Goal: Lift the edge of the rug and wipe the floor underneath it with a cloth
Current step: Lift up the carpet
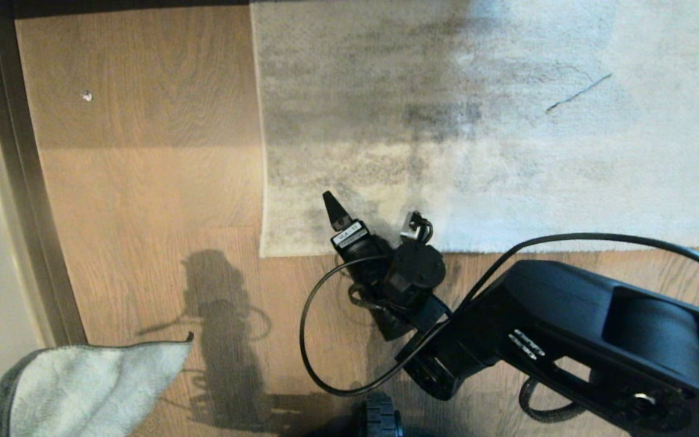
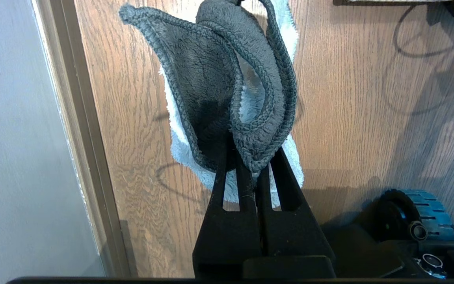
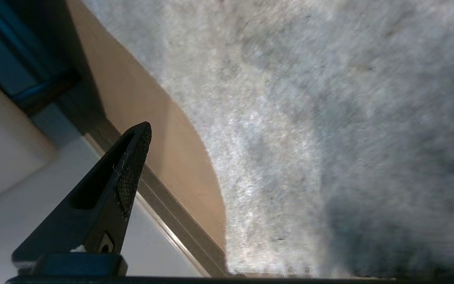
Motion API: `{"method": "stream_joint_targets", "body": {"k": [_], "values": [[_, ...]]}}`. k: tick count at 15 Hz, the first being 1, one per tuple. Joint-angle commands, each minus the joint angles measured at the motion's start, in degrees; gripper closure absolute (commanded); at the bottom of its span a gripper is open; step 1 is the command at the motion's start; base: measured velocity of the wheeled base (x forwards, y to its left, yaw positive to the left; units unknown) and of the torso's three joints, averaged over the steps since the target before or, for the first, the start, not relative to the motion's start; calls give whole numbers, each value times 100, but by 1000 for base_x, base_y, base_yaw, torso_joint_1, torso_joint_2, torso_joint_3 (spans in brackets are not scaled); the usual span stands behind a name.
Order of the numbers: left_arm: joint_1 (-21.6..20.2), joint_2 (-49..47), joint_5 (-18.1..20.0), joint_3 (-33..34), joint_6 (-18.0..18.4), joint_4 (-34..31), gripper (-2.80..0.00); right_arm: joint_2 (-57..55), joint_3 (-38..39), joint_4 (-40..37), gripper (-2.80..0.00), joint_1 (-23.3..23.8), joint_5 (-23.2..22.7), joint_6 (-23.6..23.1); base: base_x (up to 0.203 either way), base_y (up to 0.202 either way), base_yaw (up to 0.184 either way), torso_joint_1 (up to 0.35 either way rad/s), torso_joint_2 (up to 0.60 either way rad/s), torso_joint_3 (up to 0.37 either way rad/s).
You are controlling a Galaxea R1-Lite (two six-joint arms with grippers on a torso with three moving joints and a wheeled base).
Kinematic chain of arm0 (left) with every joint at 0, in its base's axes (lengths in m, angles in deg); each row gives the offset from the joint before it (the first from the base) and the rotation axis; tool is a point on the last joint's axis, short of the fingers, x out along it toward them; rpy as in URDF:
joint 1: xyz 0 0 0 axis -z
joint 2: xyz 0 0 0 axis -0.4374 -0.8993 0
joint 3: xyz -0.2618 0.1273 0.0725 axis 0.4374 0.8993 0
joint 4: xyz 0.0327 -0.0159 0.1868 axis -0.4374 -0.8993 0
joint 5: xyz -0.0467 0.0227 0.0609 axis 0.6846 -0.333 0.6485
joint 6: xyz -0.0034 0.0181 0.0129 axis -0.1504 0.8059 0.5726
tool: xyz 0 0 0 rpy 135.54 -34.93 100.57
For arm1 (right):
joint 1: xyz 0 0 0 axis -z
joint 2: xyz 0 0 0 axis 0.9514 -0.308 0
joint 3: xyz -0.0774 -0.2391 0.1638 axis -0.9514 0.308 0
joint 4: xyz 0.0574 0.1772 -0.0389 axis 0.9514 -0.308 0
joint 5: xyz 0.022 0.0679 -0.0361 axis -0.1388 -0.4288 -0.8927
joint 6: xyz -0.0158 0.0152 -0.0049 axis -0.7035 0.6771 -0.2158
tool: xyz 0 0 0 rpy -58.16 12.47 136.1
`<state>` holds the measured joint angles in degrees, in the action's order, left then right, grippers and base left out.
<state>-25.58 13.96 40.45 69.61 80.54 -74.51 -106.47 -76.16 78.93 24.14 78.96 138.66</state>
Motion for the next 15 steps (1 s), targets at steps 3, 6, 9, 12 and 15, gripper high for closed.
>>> {"method": "stream_joint_targets", "body": {"k": [3,6,9,12,15], "values": [[0,2,-2,0,-2,-2,0,-10,12,266,-280,-53,9,47,0,0,0,0,0,0],[0,2,-2,0,-2,6,0,-36,51,266,-280,-94,9,45,0,0,0,0,0,0],[0,2,-2,0,-2,6,0,-56,108,266,0,-94,0,44,0,0,0,0,0,0],[0,2,-2,0,-2,1,0,-83,115,266,0,-103,18,35,0,0,0,0,0,0],[0,2,-2,0,-2,2,0,-89,135,266,0,-158,26,35,0,0,0,0,0,0]]}}
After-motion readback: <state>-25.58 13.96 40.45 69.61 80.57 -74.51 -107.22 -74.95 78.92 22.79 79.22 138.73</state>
